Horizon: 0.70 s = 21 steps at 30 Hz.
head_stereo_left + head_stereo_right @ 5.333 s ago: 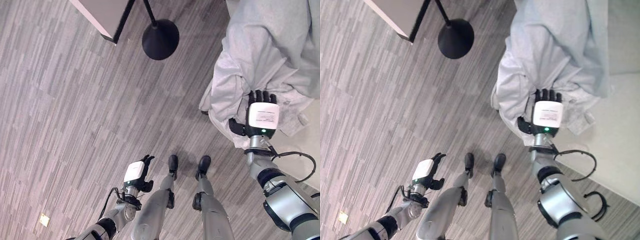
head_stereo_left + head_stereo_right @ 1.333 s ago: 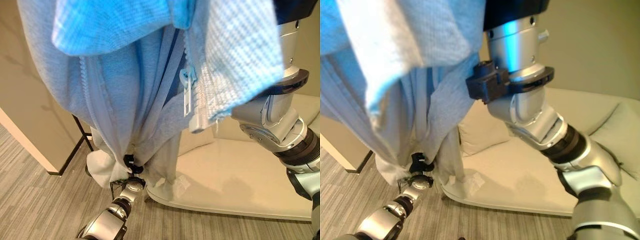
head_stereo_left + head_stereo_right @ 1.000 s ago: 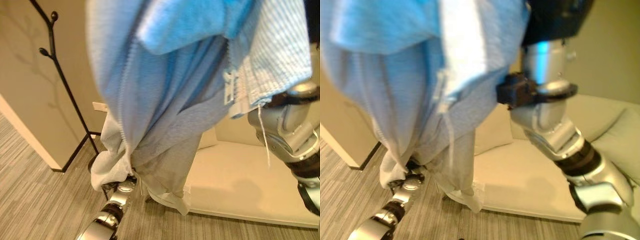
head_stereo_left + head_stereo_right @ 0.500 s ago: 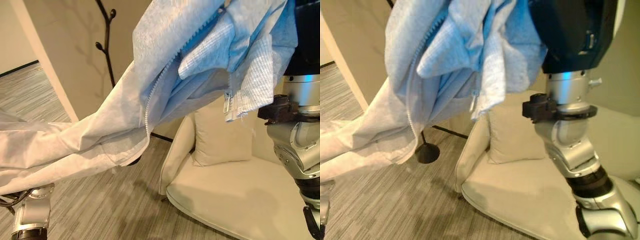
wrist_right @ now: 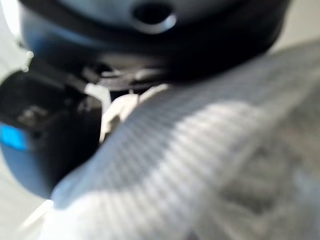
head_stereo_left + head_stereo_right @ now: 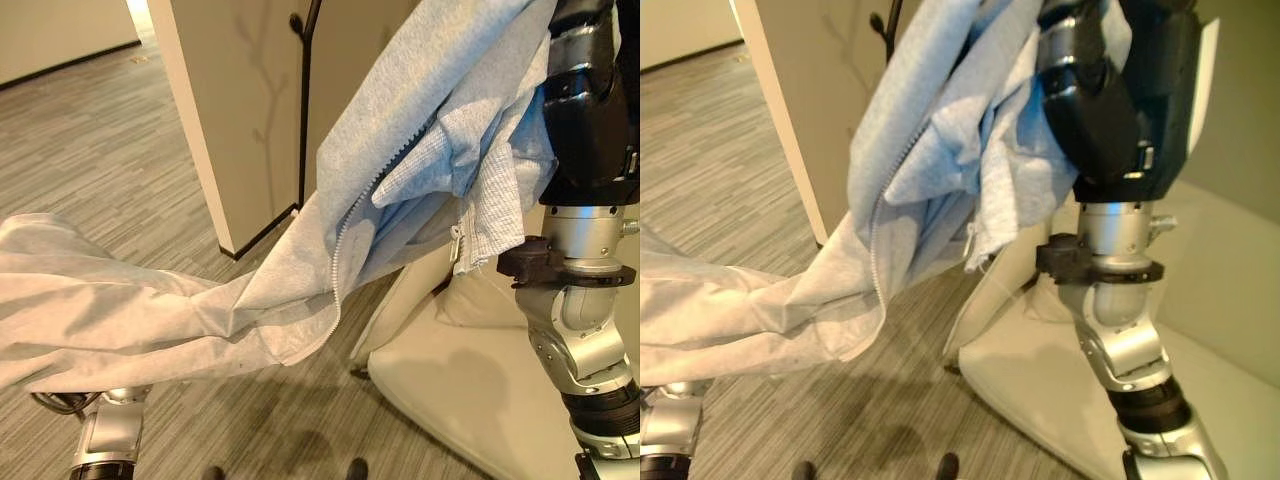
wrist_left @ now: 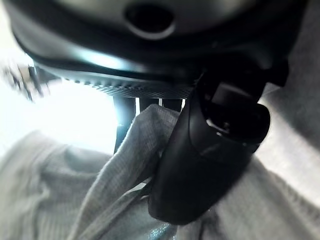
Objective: Hang the clothes on the sofa on the clothes rack.
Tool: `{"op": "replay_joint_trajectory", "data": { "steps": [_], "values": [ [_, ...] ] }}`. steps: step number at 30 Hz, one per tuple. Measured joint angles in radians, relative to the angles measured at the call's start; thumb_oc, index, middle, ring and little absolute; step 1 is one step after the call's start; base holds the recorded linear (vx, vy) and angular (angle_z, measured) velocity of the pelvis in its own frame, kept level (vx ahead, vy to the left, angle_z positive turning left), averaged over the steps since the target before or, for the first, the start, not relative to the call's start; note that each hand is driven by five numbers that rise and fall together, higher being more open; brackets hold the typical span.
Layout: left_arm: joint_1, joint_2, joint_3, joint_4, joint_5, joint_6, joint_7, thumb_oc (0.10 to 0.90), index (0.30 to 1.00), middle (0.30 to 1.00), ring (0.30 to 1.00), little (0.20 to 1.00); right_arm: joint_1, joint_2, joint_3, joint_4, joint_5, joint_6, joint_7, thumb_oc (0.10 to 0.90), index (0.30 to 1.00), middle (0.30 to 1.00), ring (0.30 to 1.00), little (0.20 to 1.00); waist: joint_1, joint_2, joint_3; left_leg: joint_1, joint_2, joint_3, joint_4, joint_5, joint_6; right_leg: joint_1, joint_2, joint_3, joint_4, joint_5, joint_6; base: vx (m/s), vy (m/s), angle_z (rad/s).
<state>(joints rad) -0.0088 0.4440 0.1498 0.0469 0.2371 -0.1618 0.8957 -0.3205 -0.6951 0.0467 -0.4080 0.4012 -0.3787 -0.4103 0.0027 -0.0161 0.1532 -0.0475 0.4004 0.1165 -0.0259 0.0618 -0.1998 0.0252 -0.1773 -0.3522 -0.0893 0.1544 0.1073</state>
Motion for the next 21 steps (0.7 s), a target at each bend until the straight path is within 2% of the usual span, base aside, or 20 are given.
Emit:
{"op": "replay_joint_trajectory", "data": {
  "steps": [1, 2, 3, 4, 5, 6, 8, 9, 10, 11, 12, 13, 14, 15, 16, 17, 19, 21],
  "values": [
    [0.0, -0.001, -0.013, 0.019, 0.0, -0.02, -0.022, 0.4, 0.3, 0.3, 0.3, 0.3, 0.14, 0.086, -0.057, 0.001, -0.054, 0.012, -0.029, 0.4, 0.3, 0.3, 0.3, 0.3, -0.007, -0.032, -0.001, -0.003, -0.1, -0.003, 0.009, 0.03, -0.029, 0.028, -0.112, 0.008, -0.001, 0.014, 0.051, 0.06, 0.447, 0.63],
    [-0.001, 0.006, -0.006, 0.028, -0.009, -0.019, -0.021, 0.4, 0.3, 0.3, 0.3, 0.3, 0.205, 0.118, -0.057, 0.001, -0.059, 0.036, -0.047, 0.4, 0.3, 0.3, 0.3, 0.3, -0.022, -0.058, -0.011, -0.007, -0.162, -0.012, 0.009, 0.036, -0.009, 0.035, -0.139, 0.028, 0.021, 0.012, 0.051, 0.07, 0.558, 0.75],
    [-0.003, 0.04, -0.006, 0.029, -0.013, -0.02, -0.03, 0.4, 0.3, 0.3, 0.3, 0.3, 0.272, 0.156, -0.069, 0.001, -0.131, 0.079, -0.061, 0.4, 0.3, 0.3, 0.3, 0.3, 0.0, -0.091, -0.012, -0.059, -0.231, -0.015, 0.093, -0.007, 0.056, 0.021, -0.19, 0.017, 0.052, 0.06, -0.015, 0.07, 0.549, 0.81],
    [-0.004, 0.047, -0.006, 0.028, -0.014, -0.02, -0.038, 0.4, 0.3, 0.3, 0.3, 0.3, 0.289, 0.196, -0.073, 0.001, -0.174, 0.103, -0.067, 0.4, 0.3, 0.3, 0.3, 0.3, 0.003, -0.092, -0.012, -0.08, -0.262, -0.028, 0.133, -0.029, 0.078, 0.016, -0.22, 0.04, 0.075, 0.099, -0.051, 0.06, 0.502, 0.48],
    [-0.004, 0.051, -0.007, 0.027, -0.013, -0.02, -0.04, 0.4, 0.3, 0.3, 0.3, 0.3, 0.29, 0.222, -0.074, 0.001, -0.213, 0.125, -0.077, 0.4, 0.3, 0.3, 0.3, 0.3, 0.013, -0.095, -0.012, -0.079, -0.289, -0.023, 0.147, -0.04, 0.095, 0.003, -0.249, 0.058, 0.098, 0.142, -0.057, 0.01, 0.384, 0.3],
    [-0.004, 0.062, -0.006, 0.026, -0.012, -0.02, -0.039, 0.4, 0.3, 0.3, 0.3, 0.3, 0.283, 0.238, -0.077, 0.001, -0.258, 0.146, -0.084, 0.4, 0.3, 0.3, 0.3, 0.3, 0.029, -0.094, -0.012, -0.078, -0.312, -0.013, 0.153, -0.046, 0.114, -0.017, -0.28, 0.059, 0.129, 0.19, -0.037, 0.02, 0.373, 0.08],
    [-0.002, 0.099, 0.004, 0.023, -0.01, -0.02, -0.038, 0.4, 0.3, 0.3, 0.3, 0.3, 0.24, 0.246, -0.072, 0.005, -0.334, 0.173, -0.107, 0.4, 0.3, 0.3, 0.3, 0.3, 0.049, -0.102, -0.01, -0.061, -0.349, 0.015, 0.139, -0.048, 0.145, -0.077, -0.329, 0.05, 0.189, 0.297, -0.02, 0.09, 0.456, -0.3],
    [-0.001, 0.101, 0.028, 0.019, -0.009, -0.02, -0.039, 0.4, 0.3, 0.3, 0.3, 0.3, 0.193, 0.25, -0.063, 0.013, -0.415, 0.201, -0.135, 0.4, 0.3, 0.3, 0.3, 0.3, 0.081, -0.107, -0.008, 0.005, -0.37, 0.067, 0.089, -0.046, 0.179, -0.107, -0.354, -0.018, 0.241, 0.373, -0.112, 0.17, 0.432, -0.55],
    [-0.001, 0.095, 0.03, 0.013, -0.007, -0.02, -0.04, 0.4, 0.3, 0.3, 0.3, 0.3, 0.204, 0.25, -0.07, 0.009, -0.457, 0.203, -0.149, 0.4, 0.3, 0.3, 0.3, 0.3, 0.075, -0.104, -0.005, 0.044, -0.373, 0.061, 0.06, -0.045, 0.197, -0.11, -0.355, -0.036, 0.303, 0.325, -0.088, 0.18, 0.384, -0.34],
    [-0.003, 0.085, 0.028, 0.008, 0.0, -0.02, -0.04, 0.4, 0.3, 0.3, 0.3, 0.3, 0.233, 0.247, -0.091, 0.006, -0.502, 0.202, -0.156, 0.4, 0.3, 0.3, 0.3, 0.3, 0.062, -0.087, 0.003, 0.086, -0.355, 0.043, 0.017, -0.041, 0.221, -0.113, -0.298, -0.008, 0.407, 0.081, 0.027, 0.13, 0.23, 0.25],
    [-0.004, 0.08, 0.026, 0.003, 0.001, -0.021, -0.04, 0.4, 0.3, 0.3, 0.3, 0.3, 0.259, 0.239, -0.114, 0.006, -0.532, 0.203, -0.159, 0.4, 0.3, 0.3, 0.3, 0.3, 0.048, -0.087, 0.003, 0.121, -0.346, 0.035, -0.024, -0.032, 0.234, -0.123, -0.211, 0.04, 0.48, -0.064, 0.05, 0.12, 0.185, 0.26],
    [-0.002, 0.072, 0.027, 0.001, 0.001, -0.021, -0.041, 0.4, 0.3, 0.3, 0.3, 0.3, 0.269, 0.229, -0.13, 0.007, -0.554, 0.205, -0.161, 0.4, 0.3, 0.3, 0.3, 0.3, 0.041, -0.092, 0.0, 0.144, -0.344, 0.037, -0.049, -0.025, 0.232, -0.143, -0.136, 0.082, 0.528, -0.141, 0.066, 0.12, 0.129, 0.09],
    [0.0, 0.066, 0.027, 0.001, 0.0, -0.021, -0.047, 0.4, 0.3, 0.3, 0.3, 0.3, 0.266, 0.222, -0.146, 0.006, -0.57, 0.206, -0.17, 0.4, 0.3, 0.3, 0.3, 0.3, 0.033, -0.098, -0.004, 0.161, -0.35, 0.043, -0.063, -0.022, 0.229, -0.161, -0.055, 0.081, 0.548, -0.193, 0.058, 0.12, 0.083, -0.32],
    [0.0, 0.057, 0.02, -0.008, -0.001, -0.02, -0.062, 0.4, 0.3, 0.3, 0.3, 0.3, 0.236, 0.208, -0.148, 0.006, -0.593, 0.206, -0.205, 0.4, 0.3, 0.3, 0.3, 0.3, 0.024, -0.109, -0.014, 0.166, -0.366, 0.078, -0.063, -0.03, 0.231, -0.182, 0.006, -0.029, 0.498, -0.235, -0.024, 0.13, 0.032, -0.45],
    [0.0, 0.057, 0.011, -0.021, 0.0, -0.021, -0.071, 0.4, 0.3, 0.3, 0.3, 0.3, 0.22, 0.2, -0.148, 0.005, -0.597, 0.206, -0.212, 0.4, 0.3, 0.3, 0.3, 0.3, 0.015, -0.119, -0.02, 0.164, -0.376, 0.088, -0.063, -0.028, 0.226, -0.182, 0.011, -0.061, 0.435, -0.222, -0.039, 0.13, -0.014, -0.49],
    [0.0, 0.051, 0.002, -0.027, 0.0, -0.022, -0.085, 0.4, 0.3, 0.3, 0.3, 0.3, 0.211, 0.19, -0.147, 0.006, -0.603, 0.206, -0.217, 0.4, 0.3, 0.3, 0.3, 0.3, 0.004, -0.122, -0.025, 0.166, -0.383, 0.096, -0.063, -0.037, 0.219, -0.178, 0.015, -0.066, 0.372, -0.208, -0.046, 0.15, -0.024, -0.38],
    [-0.004, 0.018, -0.005, -0.029, 0.0, -0.024, -0.1, 0.4, 0.3, 0.3, 0.3, 0.3, 0.208, 0.18, -0.141, 0.01, -0.627, 0.211, -0.228, 0.4, 0.3, 0.3, 0.3, 0.3, -0.014, -0.11, -0.034, 0.165, -0.371, 0.106, -0.063, -0.047, 0.205, -0.148, 0.05, -0.067, 0.284, -0.17, -0.094, 0.24, -0.059, -0.29],
    [-0.009, -0.015, -0.04, -0.023, -0.001, -0.027, -0.106, 0.4, 0.3, 0.3, 0.3, 0.3, 0.204, 0.146, -0.133, 0.034, -0.633, 0.223, -0.236, 0.4, 0.3, 0.3, 0.3, 0.3, -0.036, -0.087, -0.031, 0.17, -0.352, 0.102, -0.063, -0.053, 0.195, -0.166, 0.06, -0.047, 0.336, -0.164, -0.104, 0.33, -0.133, -0.06]
  ]
}}
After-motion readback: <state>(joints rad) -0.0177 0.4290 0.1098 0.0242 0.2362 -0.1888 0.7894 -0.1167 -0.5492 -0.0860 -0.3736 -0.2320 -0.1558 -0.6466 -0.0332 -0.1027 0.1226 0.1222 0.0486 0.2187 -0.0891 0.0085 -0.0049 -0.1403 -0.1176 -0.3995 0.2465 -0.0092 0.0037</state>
